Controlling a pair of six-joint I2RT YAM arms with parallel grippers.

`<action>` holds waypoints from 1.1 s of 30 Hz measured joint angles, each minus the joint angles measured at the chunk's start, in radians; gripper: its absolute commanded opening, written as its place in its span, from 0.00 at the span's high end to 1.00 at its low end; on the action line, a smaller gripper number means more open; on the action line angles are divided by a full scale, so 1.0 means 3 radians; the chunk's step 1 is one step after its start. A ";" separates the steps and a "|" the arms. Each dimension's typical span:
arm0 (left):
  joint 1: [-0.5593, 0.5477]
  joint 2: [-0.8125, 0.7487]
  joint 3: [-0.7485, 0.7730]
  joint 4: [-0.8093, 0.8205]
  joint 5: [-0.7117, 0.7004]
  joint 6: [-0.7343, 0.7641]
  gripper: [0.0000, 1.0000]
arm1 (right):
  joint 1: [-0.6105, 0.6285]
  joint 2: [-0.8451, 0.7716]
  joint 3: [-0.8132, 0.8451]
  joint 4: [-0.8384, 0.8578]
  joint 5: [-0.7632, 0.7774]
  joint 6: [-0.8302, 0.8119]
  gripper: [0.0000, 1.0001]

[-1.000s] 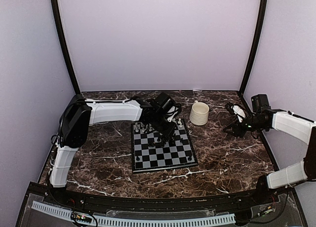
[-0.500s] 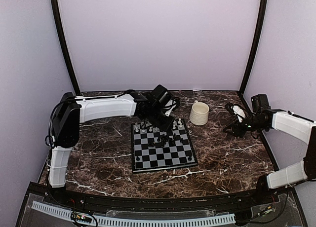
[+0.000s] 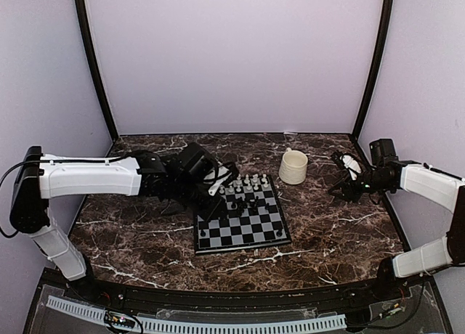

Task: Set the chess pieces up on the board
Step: Place the bishop on c8.

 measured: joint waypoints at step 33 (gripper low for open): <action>-0.0229 0.0543 -0.0281 0.0346 0.0036 -0.0097 0.96 | 0.0000 0.0000 0.0000 0.0000 0.0001 -0.0001 0.64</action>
